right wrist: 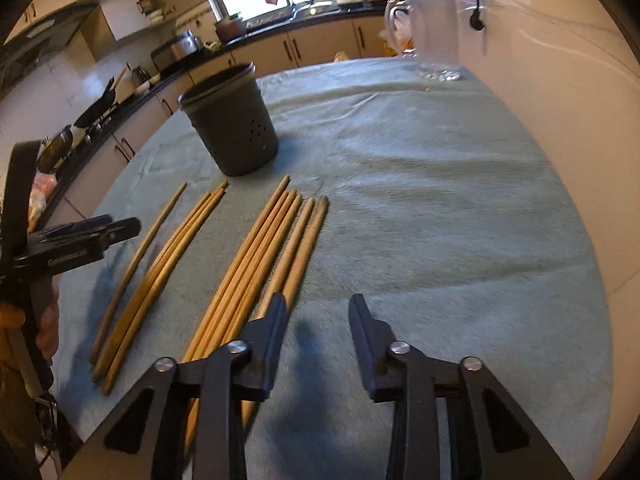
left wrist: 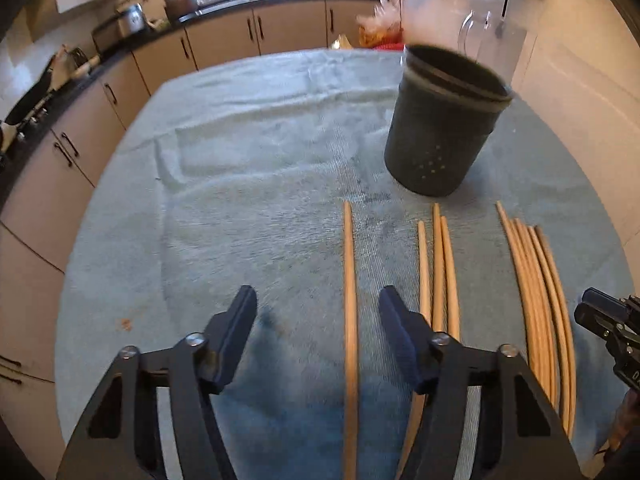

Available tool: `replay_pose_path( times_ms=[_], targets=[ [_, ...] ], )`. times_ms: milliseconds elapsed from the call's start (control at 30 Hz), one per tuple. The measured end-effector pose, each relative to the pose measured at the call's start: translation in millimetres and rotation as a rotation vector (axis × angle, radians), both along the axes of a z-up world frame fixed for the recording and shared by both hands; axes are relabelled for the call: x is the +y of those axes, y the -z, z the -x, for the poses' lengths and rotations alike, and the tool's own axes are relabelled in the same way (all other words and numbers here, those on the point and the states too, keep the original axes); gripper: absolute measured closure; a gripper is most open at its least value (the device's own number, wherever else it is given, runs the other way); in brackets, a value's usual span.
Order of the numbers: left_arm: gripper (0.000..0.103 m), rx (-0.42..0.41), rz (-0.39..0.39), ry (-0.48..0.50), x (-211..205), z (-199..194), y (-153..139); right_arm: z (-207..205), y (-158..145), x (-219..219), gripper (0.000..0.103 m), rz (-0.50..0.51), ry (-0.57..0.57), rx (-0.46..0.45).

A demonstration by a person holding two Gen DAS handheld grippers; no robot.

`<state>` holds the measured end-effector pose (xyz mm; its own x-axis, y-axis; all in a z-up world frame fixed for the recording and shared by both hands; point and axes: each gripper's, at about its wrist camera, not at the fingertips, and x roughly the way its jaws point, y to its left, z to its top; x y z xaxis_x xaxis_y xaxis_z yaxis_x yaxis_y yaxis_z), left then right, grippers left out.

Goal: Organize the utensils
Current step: 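Close the left gripper on one chopstick while the right gripper closes on another, then lift both held chopsticks and carry them over the black utensil holder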

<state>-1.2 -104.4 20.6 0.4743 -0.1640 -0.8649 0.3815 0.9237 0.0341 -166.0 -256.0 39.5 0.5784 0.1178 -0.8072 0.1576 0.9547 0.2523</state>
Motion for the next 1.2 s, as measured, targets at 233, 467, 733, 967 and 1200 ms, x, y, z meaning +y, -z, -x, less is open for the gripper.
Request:
replay_pose_path(
  times_ms=[233, 467, 733, 967, 1200],
  targets=[
    [0.086, 0.035, -0.022, 0.014, -9.0, -15.7, 8.7, -29.8, 8.0, 3.2, 0.073, 0.035, -0.017, 0.036],
    [0.097, 0.073, 0.041, -0.047, 5.6, -10.0, 7.0, -53.2, 10.1, 2.9, 0.091, 0.094, -0.01, 0.066],
    [0.097, 0.189, 0.082, -0.062, 24.5, 12.5, 5.3, -43.0, 7.8, -13.7, 0.094, 0.116, -0.045, 0.132],
    [0.096, 0.237, 0.076, -0.057, 19.5, -10.0, 6.8, -44.3, 9.0, -37.3, 0.093, 0.048, -0.018, 0.195],
    [0.095, 0.26, 0.048, -0.041, 9.4, -27.1, 4.7, -78.6, 7.5, -30.5, 0.091, 0.094, -0.031, 0.288]
  ],
)
